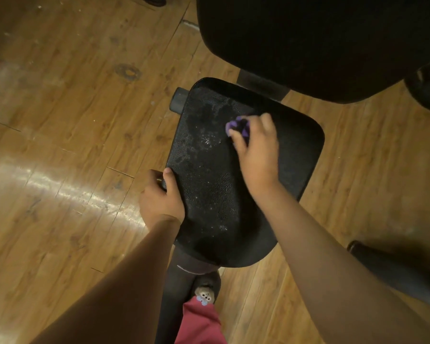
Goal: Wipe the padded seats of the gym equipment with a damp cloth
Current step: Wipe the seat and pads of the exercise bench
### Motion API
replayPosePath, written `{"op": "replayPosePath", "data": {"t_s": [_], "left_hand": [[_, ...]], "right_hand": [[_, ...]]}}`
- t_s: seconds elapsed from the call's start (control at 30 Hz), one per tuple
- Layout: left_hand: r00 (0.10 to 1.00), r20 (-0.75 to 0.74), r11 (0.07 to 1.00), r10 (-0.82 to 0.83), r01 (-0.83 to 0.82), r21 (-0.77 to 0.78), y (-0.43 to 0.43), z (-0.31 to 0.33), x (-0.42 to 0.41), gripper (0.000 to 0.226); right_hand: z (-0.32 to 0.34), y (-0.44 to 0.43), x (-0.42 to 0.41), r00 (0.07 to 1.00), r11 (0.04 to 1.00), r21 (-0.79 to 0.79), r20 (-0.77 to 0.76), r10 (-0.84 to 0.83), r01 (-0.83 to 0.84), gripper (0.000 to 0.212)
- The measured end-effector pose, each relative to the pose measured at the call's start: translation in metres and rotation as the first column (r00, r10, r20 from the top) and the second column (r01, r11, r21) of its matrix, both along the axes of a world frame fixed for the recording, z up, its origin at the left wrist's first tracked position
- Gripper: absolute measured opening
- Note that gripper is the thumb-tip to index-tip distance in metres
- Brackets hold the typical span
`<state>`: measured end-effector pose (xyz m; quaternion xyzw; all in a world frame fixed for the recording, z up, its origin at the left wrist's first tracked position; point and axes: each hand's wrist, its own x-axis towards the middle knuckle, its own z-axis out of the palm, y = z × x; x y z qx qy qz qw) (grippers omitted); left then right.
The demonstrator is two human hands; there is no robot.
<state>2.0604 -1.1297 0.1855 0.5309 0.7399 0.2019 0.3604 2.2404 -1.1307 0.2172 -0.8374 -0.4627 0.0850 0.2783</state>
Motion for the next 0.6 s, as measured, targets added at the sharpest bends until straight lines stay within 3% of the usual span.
{"op": "replayPosePath", "data": {"t_s": [0.1,0.17,0.23,0.33,0.4,0.47,0.6], "left_hand": [[1.000,-0.007,1.000,-0.006,0.006,-0.012,0.000,0.001,0.000,0.042],[1.000,0.003,1.000,-0.013,0.013,-0.009,0.000,0.002,0.000,0.041],[1.000,0.014,1.000,-0.020,0.020,-0.013,0.000,0.003,0.000,0.038],[1.000,0.017,1.000,-0.019,0.019,-0.006,0.000,0.004,0.001,0.038],[1.000,0.013,1.000,-0.016,0.016,-0.005,0.000,0.006,0.002,0.038],[1.000,0.011,1.000,-0.005,0.005,-0.002,0.000,0.006,0.002,0.034],[1.000,0.013,1.000,0.003,-0.002,-0.018,0.001,0.007,0.001,0.031]], "right_hand": [[0.000,-0.010,-0.037,0.965,0.965,-0.027,0.018,0.263,-0.263,0.031],[0.004,-0.007,-0.025,0.940,0.944,-0.040,0.088,0.329,-0.326,0.034],[0.006,0.003,0.007,0.969,0.973,-0.062,0.102,0.226,-0.221,0.034],[0.009,0.023,0.052,0.992,0.991,-0.106,0.108,-0.067,0.078,0.034],[0.008,0.029,0.054,0.983,0.981,-0.102,0.096,-0.154,0.164,0.033],[0.008,0.029,0.037,0.988,0.987,-0.073,0.074,-0.135,0.141,0.032],[0.007,0.012,-0.022,0.989,0.987,-0.080,0.031,0.142,-0.139,0.033]]}}
